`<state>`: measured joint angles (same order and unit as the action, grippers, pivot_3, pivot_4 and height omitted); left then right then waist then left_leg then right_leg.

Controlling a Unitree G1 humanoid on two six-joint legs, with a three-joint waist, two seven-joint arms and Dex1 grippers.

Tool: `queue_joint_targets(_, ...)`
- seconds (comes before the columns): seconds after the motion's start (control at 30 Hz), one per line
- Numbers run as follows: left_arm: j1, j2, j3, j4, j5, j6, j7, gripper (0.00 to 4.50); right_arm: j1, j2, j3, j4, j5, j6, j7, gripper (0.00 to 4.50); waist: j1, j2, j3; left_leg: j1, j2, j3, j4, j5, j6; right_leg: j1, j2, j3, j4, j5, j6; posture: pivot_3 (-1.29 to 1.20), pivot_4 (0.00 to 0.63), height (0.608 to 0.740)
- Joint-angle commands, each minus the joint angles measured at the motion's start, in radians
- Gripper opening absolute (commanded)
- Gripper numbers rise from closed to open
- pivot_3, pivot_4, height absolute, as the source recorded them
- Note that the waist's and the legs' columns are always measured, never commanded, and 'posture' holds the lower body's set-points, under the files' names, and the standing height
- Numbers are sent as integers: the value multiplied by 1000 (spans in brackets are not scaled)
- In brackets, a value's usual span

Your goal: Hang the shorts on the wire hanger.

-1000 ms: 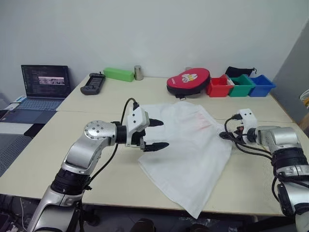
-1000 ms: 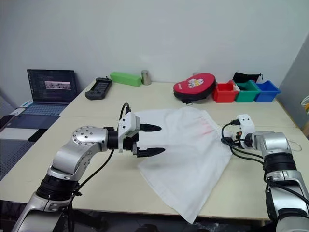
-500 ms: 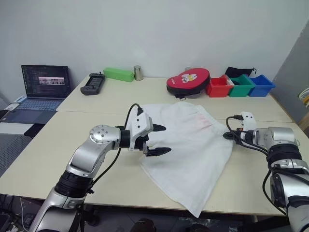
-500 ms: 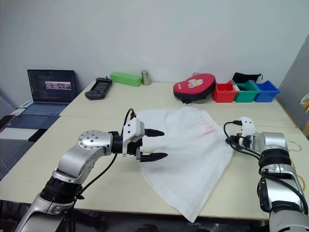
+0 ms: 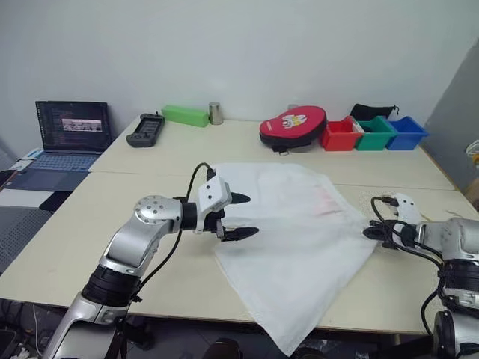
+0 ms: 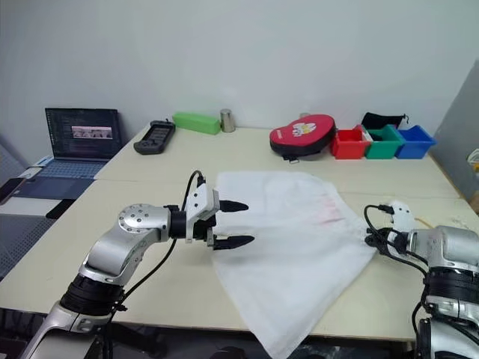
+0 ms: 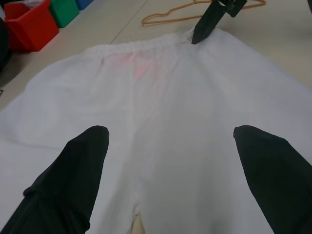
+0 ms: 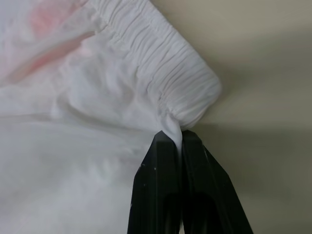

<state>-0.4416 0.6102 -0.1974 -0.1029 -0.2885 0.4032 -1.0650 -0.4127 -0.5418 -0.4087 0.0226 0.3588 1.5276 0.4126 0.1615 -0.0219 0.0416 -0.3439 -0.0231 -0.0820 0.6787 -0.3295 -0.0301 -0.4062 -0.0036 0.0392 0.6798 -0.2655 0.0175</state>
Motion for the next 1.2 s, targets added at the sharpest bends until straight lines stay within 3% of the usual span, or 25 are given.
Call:
queue_joint_targets(0.03,-1,21,23,-16,-3,-15,-13,4374,102,86,-98,-235,64,87,-109,55,-1,0,0,0,0,0,0,0,0,0,1,0,0,0,0,271,0,740)
queue_joint_targets(0.2,1,26,16,-6,4,-21,-18,4374,251,237,-128,-448,206,87,-270,55,-9,1,-2,1,1,-1,-1,0,0,1,1,-1,0,0,0,255,0,740)
queue_joint_targets(0.37,3,65,12,80,48,-47,-36,4374,240,175,-97,-455,270,87,-325,55,-36,2,-1,3,0,1,-1,0,0,2,1,1,0,0,0,251,0,740)
queue_joint_targets(0.47,8,82,36,126,47,-58,-45,4374,225,114,-121,-442,369,87,-294,518,-50,3,-1,4,0,3,-1,0,0,2,2,1,0,0,0,246,0,740)
queue_joint_targets(0.57,13,97,58,138,21,-46,-65,4374,219,42,-113,-440,440,87,-275,1276,-56,3,-1,4,1,2,-1,0,0,2,2,1,0,0,0,246,0,740)
queue_joint_targets(0.77,5,106,82,153,14,-41,-69,4374,178,-77,-76,-442,482,87,-233,2600,-57,3,-1,3,1,2,-1,0,0,2,2,2,-1,0,0,241,0,740)
queue_joint_targets(0.83,5,113,91,138,2,-26,-74,4374,196,-222,36,-501,430,-24,-138,2988,-57,3,-1,3,1,2,-1,0,0,2,2,2,-1,0,0,238,0,740)
queue_joint_targets(0.93,16,138,108,109,-29,21,-96,4374,227,-454,207,-580,281,-370,91,3598,-57,8,2,1,1,2,0,0,1,1,0,1,-1,-1,1,234,0,740)
queue_joint_targets(1.0,36,176,104,101,-39,40,-144,4374,220,-495,229,-621,302,-481,235,4053,-60,7,2,1,1,1,0,0,1,1,1,0,-3,-3,5,235,0,740)
queue_joint_targets(1.07,47,204,98,105,-44,54,-175,4374,210,-509,241,-652,350,-519,327,4053,-68,5,2,1,2,0,-1,0,1,1,2,-1,-4,-3,5,236,0,740)
queue_joint_targets(1.2,62,235,87,109,-59,104,-230,4374,224,-568,351,-722,278,-658,459,4053,-68,5,3,1,4,0,-1,0,1,1,3,-1,-4,-3,5,239,0,740)
